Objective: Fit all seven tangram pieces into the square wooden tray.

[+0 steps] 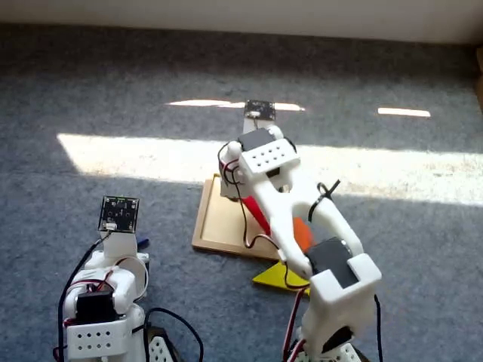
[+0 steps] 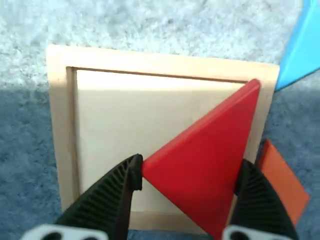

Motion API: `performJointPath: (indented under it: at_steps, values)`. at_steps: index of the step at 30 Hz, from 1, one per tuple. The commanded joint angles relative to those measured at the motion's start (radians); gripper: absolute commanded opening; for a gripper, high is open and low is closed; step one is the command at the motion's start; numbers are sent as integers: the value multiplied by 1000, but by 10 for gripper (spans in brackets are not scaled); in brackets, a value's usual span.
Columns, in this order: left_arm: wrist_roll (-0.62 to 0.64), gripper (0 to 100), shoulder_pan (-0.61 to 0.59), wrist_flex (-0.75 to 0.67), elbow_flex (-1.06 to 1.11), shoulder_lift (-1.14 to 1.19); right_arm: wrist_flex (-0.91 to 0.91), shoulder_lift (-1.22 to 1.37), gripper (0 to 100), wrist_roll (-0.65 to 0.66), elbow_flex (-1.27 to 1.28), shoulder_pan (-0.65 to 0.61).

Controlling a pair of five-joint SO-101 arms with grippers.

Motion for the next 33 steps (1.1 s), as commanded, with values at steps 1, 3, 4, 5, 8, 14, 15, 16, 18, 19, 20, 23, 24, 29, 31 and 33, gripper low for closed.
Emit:
performJointPath:
  at_steps: [1,3,4,5,8,14,15,16,18,19,20,23,24,29,31,33]
  values:
    - [-6,43,-13,8,19,-41,7,21,212,-21,-7,-12]
    - [-6,43,-13,8,19,-41,7,30,212,-21,-7,-10]
    - [-6,43,-13,8,19,-41,7,28,212,-20,-7,-10]
    - [-6,43,-13,8,19,-41,7,28,213,-17,-7,-10]
    - [-6,43,-13,8,19,-41,7,30,214,-15,-15,-15]
    - [-6,43,-13,8,19,-41,7,31,337,-20,-8,-8]
    - [-6,43,-13,8,19,-41,7,33,361,-21,-8,-8]
    - [-6,43,-13,8,19,-41,7,33,378,-21,-8,-8]
    - [-6,43,-13,8,19,-41,7,33,386,-17,-8,-10]
    - [-6,43,-13,8,19,-41,7,33,386,-15,-10,-12]
    - [-6,43,-13,8,19,-41,7,33,386,-14,-13,-15]
    - [-6,43,-13,8,19,-41,7,27,386,12,-15,-18]
    - [-6,43,-13,8,19,-41,8,27,386,29,-15,-18]
    - [-6,43,-13,8,19,-41,99,25,386,103,-18,-18]
    - [-6,43,-13,8,19,-41,108,25,386,135,-18,-18]
    - [-6,43,-13,8,19,-41,110,27,386,167,-16,-15]
